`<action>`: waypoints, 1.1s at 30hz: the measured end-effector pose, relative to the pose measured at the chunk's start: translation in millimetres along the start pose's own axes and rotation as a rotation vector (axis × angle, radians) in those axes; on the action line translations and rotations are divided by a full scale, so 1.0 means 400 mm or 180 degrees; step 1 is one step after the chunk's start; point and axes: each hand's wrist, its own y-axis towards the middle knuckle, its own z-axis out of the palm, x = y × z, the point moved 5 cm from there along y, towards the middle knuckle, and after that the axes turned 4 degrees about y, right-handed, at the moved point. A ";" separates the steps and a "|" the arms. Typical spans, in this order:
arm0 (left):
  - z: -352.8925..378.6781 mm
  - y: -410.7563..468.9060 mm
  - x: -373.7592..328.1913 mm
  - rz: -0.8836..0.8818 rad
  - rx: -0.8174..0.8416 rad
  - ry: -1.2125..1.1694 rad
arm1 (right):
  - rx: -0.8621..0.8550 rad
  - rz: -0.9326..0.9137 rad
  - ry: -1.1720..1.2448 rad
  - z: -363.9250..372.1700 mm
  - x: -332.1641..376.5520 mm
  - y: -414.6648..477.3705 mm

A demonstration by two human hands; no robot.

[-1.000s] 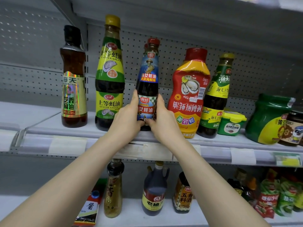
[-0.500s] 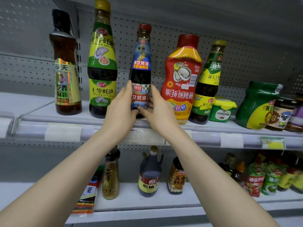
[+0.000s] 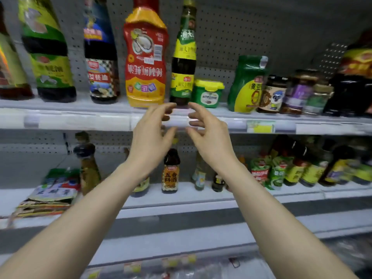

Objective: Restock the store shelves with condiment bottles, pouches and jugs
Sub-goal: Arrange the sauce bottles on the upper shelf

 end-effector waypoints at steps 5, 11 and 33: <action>0.286 -0.095 -0.208 -0.0033 0.0433 -0.0329 | -0.0205 0.0273 -0.0396 -0.290 -0.201 -0.170; 0.623 -0.215 -0.468 0.0090 0.0927 -0.0870 | -0.0507 0.0731 -0.0813 -0.614 -0.419 -0.391; 1.499 -0.722 -0.579 -0.0424 0.3493 -0.1304 | -0.0809 0.3147 -0.0895 -0.854 -1.168 -1.008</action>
